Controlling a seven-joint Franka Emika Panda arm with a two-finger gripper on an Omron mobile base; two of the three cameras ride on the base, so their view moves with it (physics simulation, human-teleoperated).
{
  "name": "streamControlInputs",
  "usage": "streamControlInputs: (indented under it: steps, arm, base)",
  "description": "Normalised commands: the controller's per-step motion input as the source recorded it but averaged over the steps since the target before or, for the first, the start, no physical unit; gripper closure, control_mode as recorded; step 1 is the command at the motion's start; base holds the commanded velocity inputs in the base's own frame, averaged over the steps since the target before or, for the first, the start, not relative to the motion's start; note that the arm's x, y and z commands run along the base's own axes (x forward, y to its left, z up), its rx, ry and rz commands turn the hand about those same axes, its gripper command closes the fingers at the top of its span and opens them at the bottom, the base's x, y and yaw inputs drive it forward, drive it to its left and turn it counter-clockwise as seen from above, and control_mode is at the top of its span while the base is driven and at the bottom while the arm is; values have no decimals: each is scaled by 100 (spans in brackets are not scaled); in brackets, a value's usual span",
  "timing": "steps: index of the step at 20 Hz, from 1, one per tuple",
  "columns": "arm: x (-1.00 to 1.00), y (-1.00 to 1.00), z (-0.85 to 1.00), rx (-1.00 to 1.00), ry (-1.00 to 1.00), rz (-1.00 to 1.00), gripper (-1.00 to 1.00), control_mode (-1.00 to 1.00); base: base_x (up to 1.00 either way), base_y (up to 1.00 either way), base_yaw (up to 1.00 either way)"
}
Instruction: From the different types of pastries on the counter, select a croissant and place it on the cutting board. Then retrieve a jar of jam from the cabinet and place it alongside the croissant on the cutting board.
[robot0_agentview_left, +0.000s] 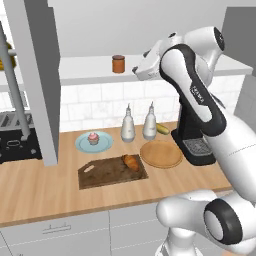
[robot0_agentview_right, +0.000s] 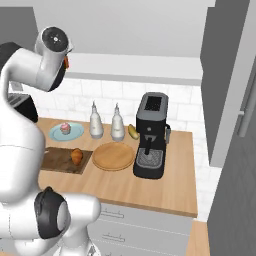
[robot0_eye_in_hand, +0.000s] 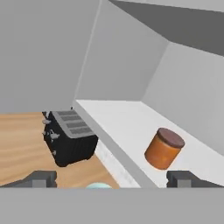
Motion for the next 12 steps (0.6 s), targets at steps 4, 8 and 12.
streamControlInputs:
  steps: [4, 8, 12]
  arm:
    - [39, -5, -6, 9, 0, 7, -100, -100]
    - [65, -34, 46, 18, 1, 2, -100, -100]
    - [48, -15, 8, 10, 5, 1, -100, -100]
  base:
    - [0, 0, 0]
    - [0, 0, 0]
    - [0, 0, 0]
